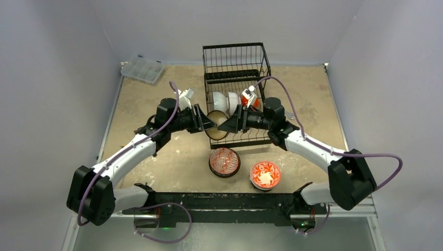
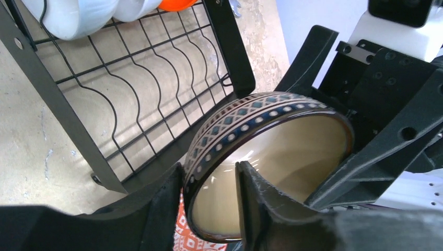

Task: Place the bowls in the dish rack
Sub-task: Pick up the bowl from the center of the board, then adjust the dish rack at the center of the board.

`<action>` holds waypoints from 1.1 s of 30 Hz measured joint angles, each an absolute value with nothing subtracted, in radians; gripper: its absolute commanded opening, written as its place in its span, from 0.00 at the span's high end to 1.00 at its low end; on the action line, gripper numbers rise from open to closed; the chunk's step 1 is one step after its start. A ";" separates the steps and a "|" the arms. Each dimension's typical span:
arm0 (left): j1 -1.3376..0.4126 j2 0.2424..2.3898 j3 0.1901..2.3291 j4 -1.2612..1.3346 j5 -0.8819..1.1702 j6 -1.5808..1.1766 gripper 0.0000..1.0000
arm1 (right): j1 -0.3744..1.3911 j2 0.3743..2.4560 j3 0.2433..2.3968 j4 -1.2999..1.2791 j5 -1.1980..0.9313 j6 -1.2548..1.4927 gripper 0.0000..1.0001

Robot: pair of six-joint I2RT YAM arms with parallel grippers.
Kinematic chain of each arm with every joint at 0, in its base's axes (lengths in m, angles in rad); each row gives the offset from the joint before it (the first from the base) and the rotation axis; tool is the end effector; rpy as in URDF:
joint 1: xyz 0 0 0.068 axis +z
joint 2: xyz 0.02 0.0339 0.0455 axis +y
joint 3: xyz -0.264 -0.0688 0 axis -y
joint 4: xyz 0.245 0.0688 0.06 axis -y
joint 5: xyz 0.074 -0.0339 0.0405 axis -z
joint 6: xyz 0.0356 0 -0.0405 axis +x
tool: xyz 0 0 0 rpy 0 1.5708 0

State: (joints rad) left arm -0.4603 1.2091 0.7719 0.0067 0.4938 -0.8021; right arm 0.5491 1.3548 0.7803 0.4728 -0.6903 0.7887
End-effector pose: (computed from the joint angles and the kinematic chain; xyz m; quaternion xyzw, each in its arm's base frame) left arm 0.2341 -0.1349 0.2671 -0.0088 0.8268 -0.4750 0.3011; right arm 0.2463 0.1773 0.2783 -0.1417 0.7205 0.5881 0.3391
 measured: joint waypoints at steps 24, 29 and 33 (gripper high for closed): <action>-0.466 1.164 0.772 -0.074 0.398 -0.764 0.17 | 0.425 1.306 0.807 0.165 -0.580 0.668 1.00; -0.466 1.227 0.777 -0.098 0.367 -0.754 0.20 | 0.396 1.302 0.871 0.044 -0.497 0.591 1.00; -0.466 1.311 0.778 -0.105 0.343 -0.747 0.26 | 0.394 1.298 0.925 -0.056 -0.420 0.524 1.00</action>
State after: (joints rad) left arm -0.4664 1.3109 0.7780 -0.1047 0.3431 -0.7471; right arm 0.3943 1.2976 0.9245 -0.0559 -0.4198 0.5243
